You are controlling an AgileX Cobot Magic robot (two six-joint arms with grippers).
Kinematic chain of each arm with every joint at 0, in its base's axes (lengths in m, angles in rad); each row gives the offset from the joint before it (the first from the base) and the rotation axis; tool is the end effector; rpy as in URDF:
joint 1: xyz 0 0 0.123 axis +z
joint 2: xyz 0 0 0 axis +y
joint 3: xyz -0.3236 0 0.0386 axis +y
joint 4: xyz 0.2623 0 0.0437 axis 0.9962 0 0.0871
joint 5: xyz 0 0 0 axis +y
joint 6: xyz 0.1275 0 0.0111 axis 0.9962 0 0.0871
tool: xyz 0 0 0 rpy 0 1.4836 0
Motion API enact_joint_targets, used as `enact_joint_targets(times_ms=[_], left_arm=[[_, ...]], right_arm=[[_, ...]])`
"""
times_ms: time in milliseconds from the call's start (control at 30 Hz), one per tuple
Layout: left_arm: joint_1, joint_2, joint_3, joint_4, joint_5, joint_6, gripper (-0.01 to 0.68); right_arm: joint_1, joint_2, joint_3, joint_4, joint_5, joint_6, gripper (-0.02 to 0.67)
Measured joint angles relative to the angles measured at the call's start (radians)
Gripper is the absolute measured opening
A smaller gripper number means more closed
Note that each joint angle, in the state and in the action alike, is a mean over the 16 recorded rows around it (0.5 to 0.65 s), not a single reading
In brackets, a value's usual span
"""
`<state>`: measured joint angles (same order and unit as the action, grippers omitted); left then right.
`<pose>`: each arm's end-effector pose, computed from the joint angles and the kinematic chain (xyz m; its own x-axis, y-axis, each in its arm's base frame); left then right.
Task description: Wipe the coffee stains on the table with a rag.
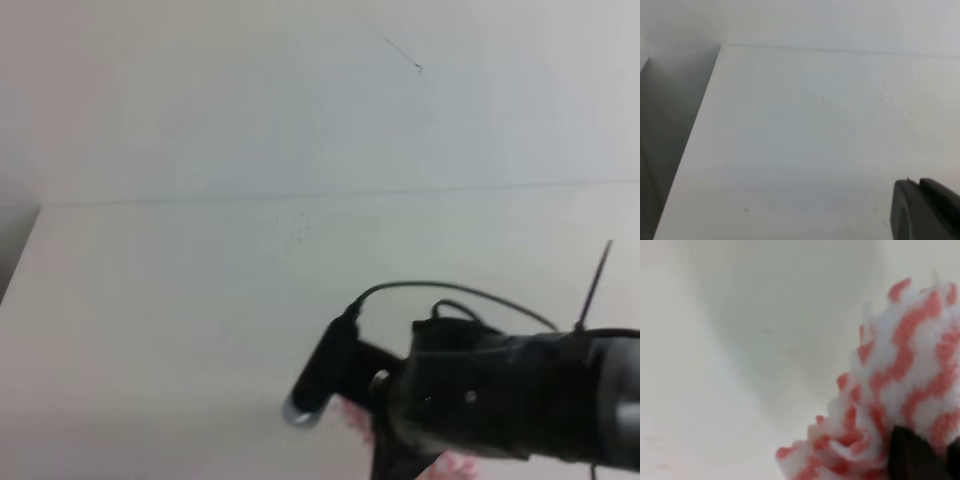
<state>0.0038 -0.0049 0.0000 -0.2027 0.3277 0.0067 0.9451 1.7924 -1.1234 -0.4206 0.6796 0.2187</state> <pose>0.0627 -0.0081 0.1759 -0.2344 -0.1849 -0.9544 0.0164 0.9809 -0.1941 0.2518 0.2924 0.1857 -0.4610 -0.8292 -0.3160 -0.7901 0.5457 -0.2792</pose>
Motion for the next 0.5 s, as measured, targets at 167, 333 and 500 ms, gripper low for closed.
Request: enact_joint_targets(times_ms=[167, 333, 500], left_arm=[[0.000, -0.002, 0.000, 0.000, 0.000, 0.000, -0.001], [0.000, -0.003, 0.000, 0.000, 0.000, 0.000, -0.001], [0.000, -0.007, 0.000, 0.000, 0.000, 0.000, -0.001]], right_arm=[[-0.179, -0.038, 0.036, -0.169, -0.084, 0.113, 0.028], [-0.368, -0.004, 0.012, -0.234, -0.155, 0.171, 0.030], [-0.500, 0.071, -0.065, -0.205, -0.205, 0.179, 0.030]])
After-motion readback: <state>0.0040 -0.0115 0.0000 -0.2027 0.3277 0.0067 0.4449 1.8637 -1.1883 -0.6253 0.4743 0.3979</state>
